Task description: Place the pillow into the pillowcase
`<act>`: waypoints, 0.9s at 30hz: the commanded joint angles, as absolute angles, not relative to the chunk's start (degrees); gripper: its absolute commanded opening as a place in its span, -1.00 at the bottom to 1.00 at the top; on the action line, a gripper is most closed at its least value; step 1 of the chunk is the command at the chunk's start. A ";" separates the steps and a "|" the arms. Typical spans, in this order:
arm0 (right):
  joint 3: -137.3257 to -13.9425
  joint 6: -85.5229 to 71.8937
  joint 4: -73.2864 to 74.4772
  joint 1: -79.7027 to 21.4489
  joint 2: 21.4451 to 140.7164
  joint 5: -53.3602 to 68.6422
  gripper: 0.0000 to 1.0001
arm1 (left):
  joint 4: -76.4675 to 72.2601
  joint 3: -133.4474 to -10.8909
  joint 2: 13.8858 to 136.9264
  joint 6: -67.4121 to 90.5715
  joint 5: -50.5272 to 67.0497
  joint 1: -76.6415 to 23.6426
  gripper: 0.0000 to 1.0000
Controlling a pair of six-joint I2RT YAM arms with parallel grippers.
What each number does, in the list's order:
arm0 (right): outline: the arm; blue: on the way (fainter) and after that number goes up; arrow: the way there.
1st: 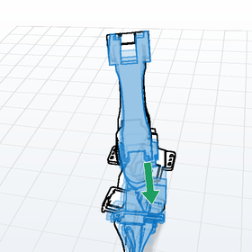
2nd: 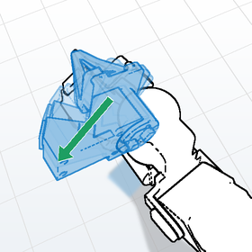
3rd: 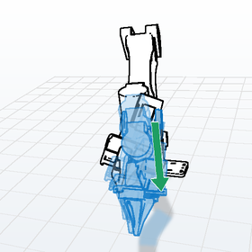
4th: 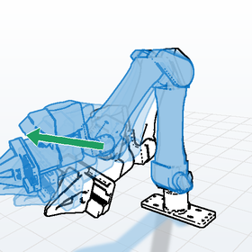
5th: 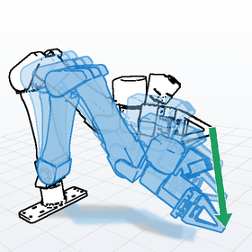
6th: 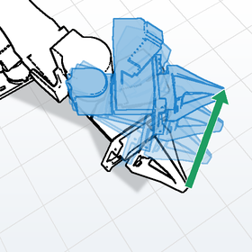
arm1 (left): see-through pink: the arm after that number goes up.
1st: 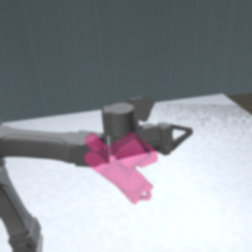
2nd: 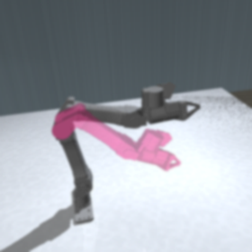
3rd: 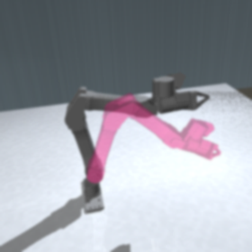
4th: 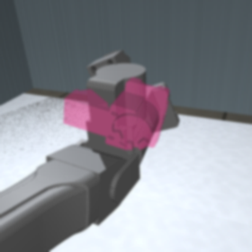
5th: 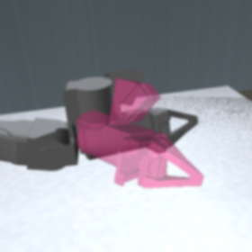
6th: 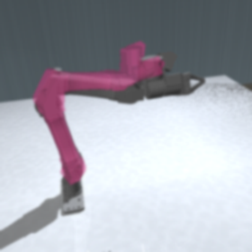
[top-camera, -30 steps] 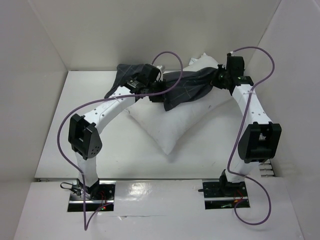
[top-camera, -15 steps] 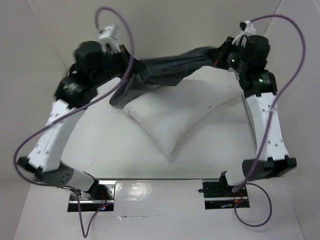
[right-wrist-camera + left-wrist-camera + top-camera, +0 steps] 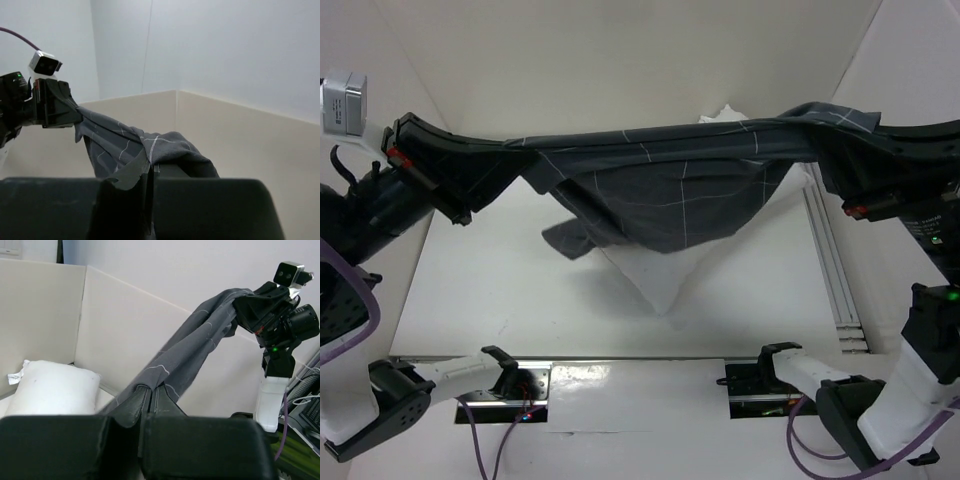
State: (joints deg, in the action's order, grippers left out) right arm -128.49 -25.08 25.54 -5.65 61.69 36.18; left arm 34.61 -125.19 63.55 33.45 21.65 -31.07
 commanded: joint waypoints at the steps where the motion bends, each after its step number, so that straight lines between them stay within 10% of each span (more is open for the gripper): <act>1: -131.75 -23.99 20.76 -2.29 65.12 20.04 -1.00 | 33.22 -128.93 59.06 29.89 8.71 -28.74 -1.00; 13: -114.35 -36.83 0.62 -2.79 84.17 36.03 -1.00 | 43.32 -131.39 74.86 23.21 -11.74 -28.74 -1.00; 23: -141.86 -27.15 14.42 -20.82 122.94 30.32 -1.00 | 39.48 -120.70 87.53 32.33 12.10 9.79 -1.00; 25: -142.38 -27.16 13.62 -21.88 127.17 30.84 -0.66 | 38.51 -118.58 89.20 33.74 15.45 14.48 -1.00; 27: -142.38 -27.16 14.41 -22.41 129.62 32.51 0.51 | 38.50 -116.12 91.93 34.28 16.44 18.52 -1.00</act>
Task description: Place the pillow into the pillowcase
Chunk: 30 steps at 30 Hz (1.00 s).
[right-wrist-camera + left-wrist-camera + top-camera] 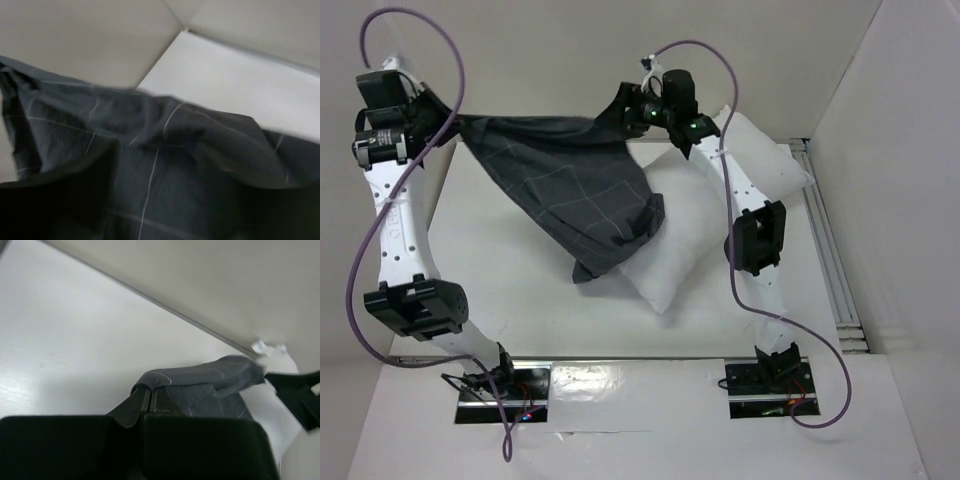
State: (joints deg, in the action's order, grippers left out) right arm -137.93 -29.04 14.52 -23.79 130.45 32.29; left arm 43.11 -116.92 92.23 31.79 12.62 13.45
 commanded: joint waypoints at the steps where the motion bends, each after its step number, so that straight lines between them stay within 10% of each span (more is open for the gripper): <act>1: -141.69 -27.16 15.28 -22.41 129.64 34.09 0.87 | 37.80 -115.06 92.80 34.28 15.57 19.15 -1.00; 3: -140.37 -25.32 16.87 -22.41 127.90 33.58 1.00 | 37.79 -114.35 96.31 31.48 14.25 19.77 -0.65; 6: -134.40 -24.43 17.49 -21.10 122.80 31.38 1.00 | 42.62 -116.71 101.58 29.55 13.71 18.73 0.48; 10: -123.08 -20.31 19.67 -19.61 108.51 25.24 1.00 | 45.35 -117.33 101.35 26.02 9.41 11.81 0.82; 25: -87.80 -18.36 32.61 -33.28 84.72 12.84 1.00 | 46.76 -94.60 94.39 25.83 8.87 -16.78 0.82; 30: -88.85 -18.90 29.45 -36.83 91.39 13.54 1.00 | 45.00 -88.34 92.20 28.21 13.88 -14.86 0.35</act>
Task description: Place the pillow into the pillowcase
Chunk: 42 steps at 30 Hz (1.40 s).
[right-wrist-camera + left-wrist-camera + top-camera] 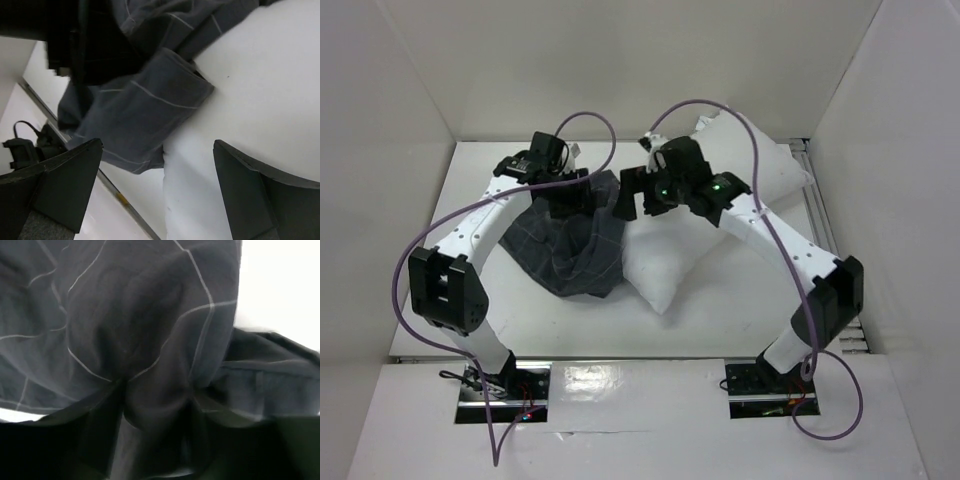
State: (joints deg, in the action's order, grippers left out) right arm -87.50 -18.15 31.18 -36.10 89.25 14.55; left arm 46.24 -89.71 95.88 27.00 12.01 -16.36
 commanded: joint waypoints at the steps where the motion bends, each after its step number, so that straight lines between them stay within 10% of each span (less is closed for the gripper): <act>1: -89.38 -18.90 28.57 -37.44 92.71 13.54 0.97 | 44.39 -88.33 91.68 28.73 14.41 -14.33 0.16; 2: -90.95 -18.90 27.69 -37.44 95.68 14.06 0.91 | 44.38 -88.33 91.67 28.74 14.41 -13.28 -0.38; 5: -94.82 -18.90 27.68 -38.75 100.71 15.03 0.17 | 44.38 -90.69 91.14 28.74 15.72 -10.56 -1.00; 8: -101.58 -18.90 26.11 -39.98 105.46 19.15 -0.78 | 44.38 -92.72 91.14 28.74 18.10 -8.53 -1.00; 10: -107.01 -18.90 23.99 -40.69 107.22 20.39 -1.00 | 43.86 -94.91 91.14 28.74 20.29 -7.38 -1.00; 25: -107.07 -17.84 11.25 -36.39 92.91 8.70 -1.00 | 43.86 -115.66 99.05 31.64 29.27 7.12 -1.00; 27: -108.27 -17.84 13.08 -36.39 94.73 9.75 -0.71 | 43.34 -116.19 99.67 31.64 29.79 7.12 -1.00; 30: -117.57 -17.84 21.24 -37.00 104.65 17.54 0.90 | 43.33 -116.19 100.20 31.64 29.79 7.12 -1.00; 35: -135.58 -16.70 34.17 -40.86 123.62 19.69 1.00 | 43.33 -115.58 100.20 31.64 29.79 7.65 -1.00; 42: -127.90 -15.30 33.66 -42.54 125.68 11.61 1.00 | 43.33 -115.58 100.20 31.64 29.79 8.17 -1.00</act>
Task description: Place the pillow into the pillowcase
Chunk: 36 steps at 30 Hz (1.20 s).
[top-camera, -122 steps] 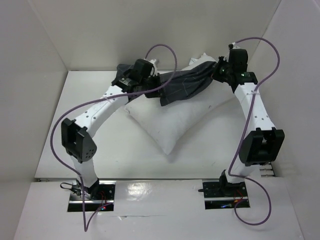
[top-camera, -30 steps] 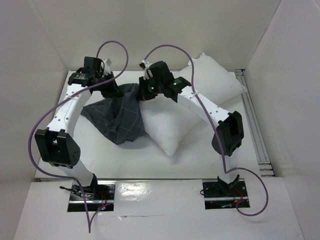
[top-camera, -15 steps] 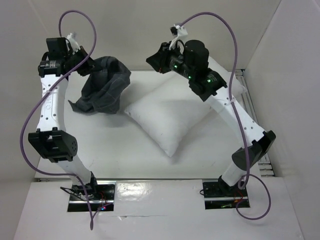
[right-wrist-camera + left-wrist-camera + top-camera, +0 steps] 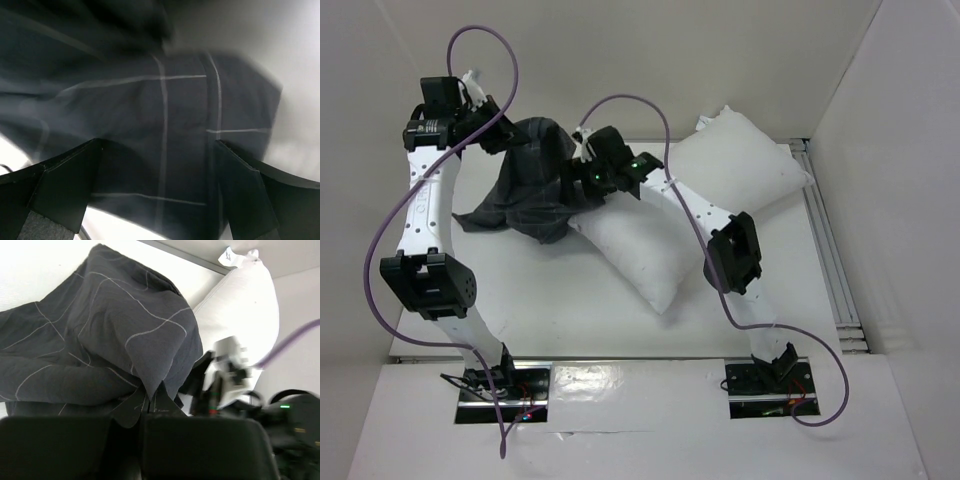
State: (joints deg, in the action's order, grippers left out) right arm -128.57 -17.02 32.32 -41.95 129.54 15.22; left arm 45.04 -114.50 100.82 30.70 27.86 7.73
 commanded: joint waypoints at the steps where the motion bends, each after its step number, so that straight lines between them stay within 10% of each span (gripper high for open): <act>1: -127.10 -14.68 33.66 -42.54 125.68 11.60 1.00 | 43.33 -115.58 100.20 31.64 29.79 8.17 -1.00; 6: -128.14 -14.15 34.54 -43.15 127.87 15.99 0.55 | 43.33 -115.58 100.20 31.64 27.78 8.70 -1.00; 8: -128.14 -14.67 35.07 -43.15 127.10 19.24 -0.62 | 43.33 -116.19 100.20 31.64 26.99 9.22 -1.00; 10: -126.48 -15.37 33.41 -43.15 124.73 19.25 -1.00 | 43.33 -116.71 100.20 31.64 25.67 9.75 -1.00; 32: -88.62 -9.75 27.67 -61.16 85.52 12.07 -1.00 | 43.33 -118.05 100.11 31.83 24.26 17.41 -1.00; 33: -86.42 -10.54 28.47 -62.74 85.52 11.17 -0.94 | 43.33 -116.99 100.11 31.21 24.26 17.40 -1.00; 34: -83.96 -11.85 31.52 -65.36 85.00 10.12 -0.30 | 43.85 -115.07 100.63 29.72 23.39 16.79 -0.96; 36: -83.94 -14.48 36.19 -67.32 84.99 2.09 0.25 | 45.87 -114.43 101.59 27.35 22.33 16.26 -0.46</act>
State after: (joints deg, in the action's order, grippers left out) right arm -85.65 -11.64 27.92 -64.82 85.32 12.25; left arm 45.15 -115.87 101.16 31.07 24.10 16.88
